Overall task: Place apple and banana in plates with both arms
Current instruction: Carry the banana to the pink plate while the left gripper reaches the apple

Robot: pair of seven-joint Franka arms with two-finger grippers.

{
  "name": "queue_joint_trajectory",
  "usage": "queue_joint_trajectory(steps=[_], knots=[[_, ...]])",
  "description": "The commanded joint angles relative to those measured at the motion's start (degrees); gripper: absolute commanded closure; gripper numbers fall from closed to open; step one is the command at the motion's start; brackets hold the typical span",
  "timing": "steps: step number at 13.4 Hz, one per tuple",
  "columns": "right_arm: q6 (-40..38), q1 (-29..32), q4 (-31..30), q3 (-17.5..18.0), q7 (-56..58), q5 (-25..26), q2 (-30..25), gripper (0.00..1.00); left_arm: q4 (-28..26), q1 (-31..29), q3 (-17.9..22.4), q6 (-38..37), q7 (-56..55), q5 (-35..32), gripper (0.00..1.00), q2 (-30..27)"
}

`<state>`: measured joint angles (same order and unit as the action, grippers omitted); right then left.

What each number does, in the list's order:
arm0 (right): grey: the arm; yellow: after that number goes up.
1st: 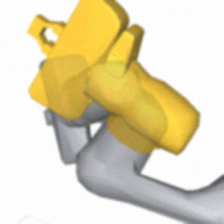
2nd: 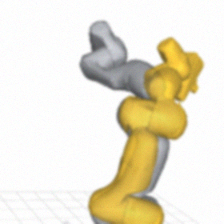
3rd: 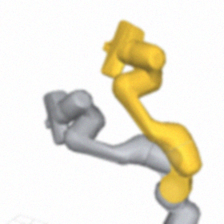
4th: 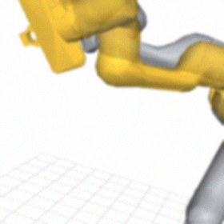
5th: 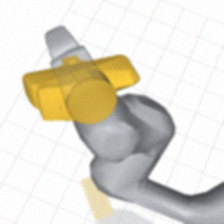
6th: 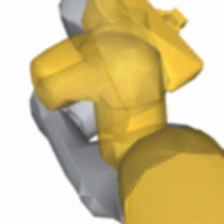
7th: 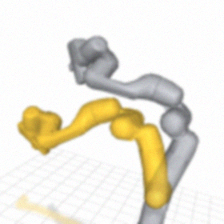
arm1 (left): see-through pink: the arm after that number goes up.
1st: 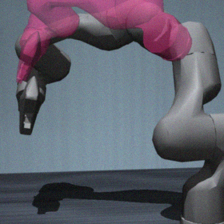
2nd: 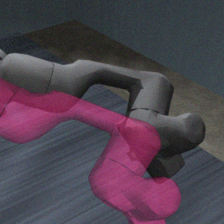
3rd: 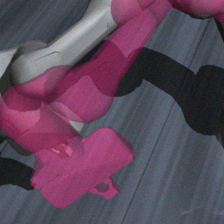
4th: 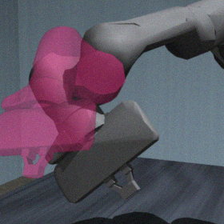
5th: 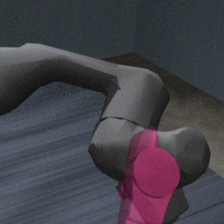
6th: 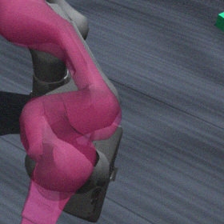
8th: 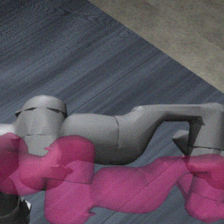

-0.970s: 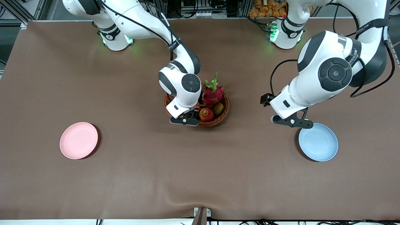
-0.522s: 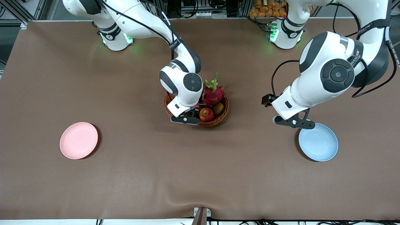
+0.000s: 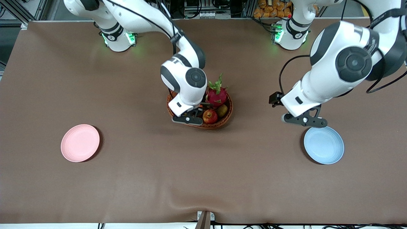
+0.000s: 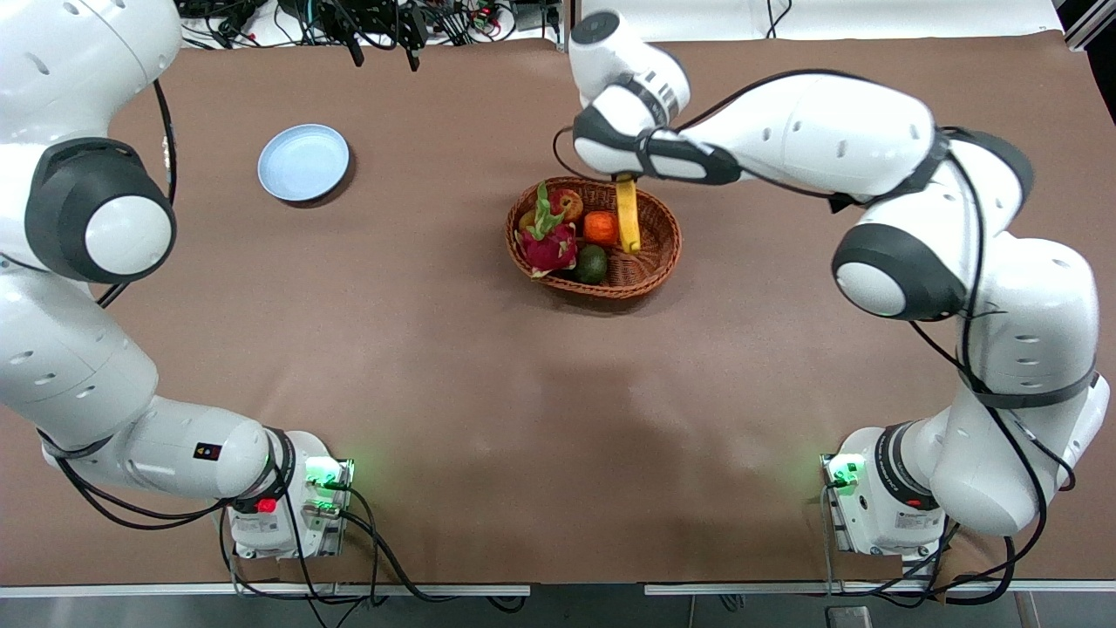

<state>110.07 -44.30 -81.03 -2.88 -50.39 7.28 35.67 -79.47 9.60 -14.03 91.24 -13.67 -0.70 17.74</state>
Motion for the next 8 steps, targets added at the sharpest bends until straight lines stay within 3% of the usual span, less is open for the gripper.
queue_joint_trajectory(steps=[1,8], knots=[[-3.5,1.8,-0.3,0.5,-0.6,-2.1,-5.1,0.97,0.2,1.0,-0.4,-0.8,-3.5,-0.1,0.0,-1.0],[-9.1,13.8,-0.5,0.4,13.5,-9.6,-11.3,0.96,0.4,10.5,-1.1,11.9,-20.2,-0.1,0.0,7.9]])
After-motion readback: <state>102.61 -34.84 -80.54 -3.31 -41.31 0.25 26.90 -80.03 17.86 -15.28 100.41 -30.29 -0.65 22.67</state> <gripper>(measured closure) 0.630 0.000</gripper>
